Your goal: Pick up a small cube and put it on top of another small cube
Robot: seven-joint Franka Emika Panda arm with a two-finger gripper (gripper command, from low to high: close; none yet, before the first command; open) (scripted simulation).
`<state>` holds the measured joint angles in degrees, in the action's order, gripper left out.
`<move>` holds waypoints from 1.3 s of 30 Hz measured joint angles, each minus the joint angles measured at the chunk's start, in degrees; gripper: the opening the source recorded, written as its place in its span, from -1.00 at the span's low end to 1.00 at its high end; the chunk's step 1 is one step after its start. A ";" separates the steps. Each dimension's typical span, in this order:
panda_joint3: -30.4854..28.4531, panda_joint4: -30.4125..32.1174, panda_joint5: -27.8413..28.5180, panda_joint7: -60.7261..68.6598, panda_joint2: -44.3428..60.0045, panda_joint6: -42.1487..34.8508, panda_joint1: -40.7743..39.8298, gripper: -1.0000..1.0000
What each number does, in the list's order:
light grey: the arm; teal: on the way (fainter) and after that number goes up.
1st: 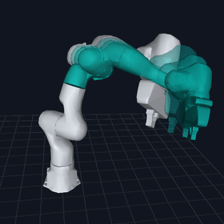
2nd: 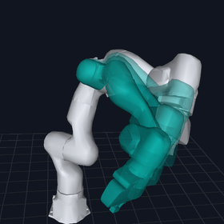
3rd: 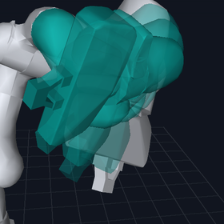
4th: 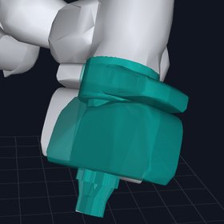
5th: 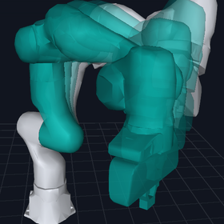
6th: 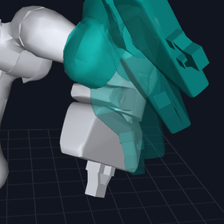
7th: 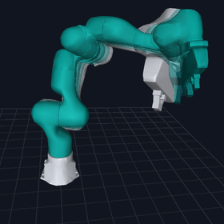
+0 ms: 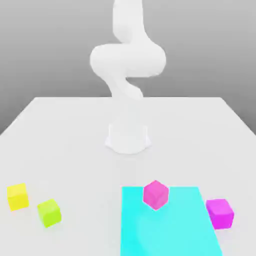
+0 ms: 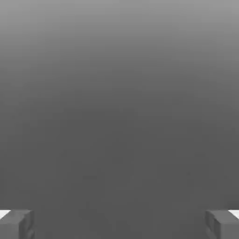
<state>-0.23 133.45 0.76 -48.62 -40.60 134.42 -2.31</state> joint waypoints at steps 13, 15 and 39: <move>-3.33 8.66 2.45 -13.62 27.35 13.62 -11.01 0.00; -4.34 9.98 2.29 -15.30 31.50 15.70 -12.19 0.00; -4.14 14.39 -6.83 -17.04 59.28 32.02 -20.77 -1.00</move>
<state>-4.37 147.84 -6.07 -65.66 18.68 166.44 -23.08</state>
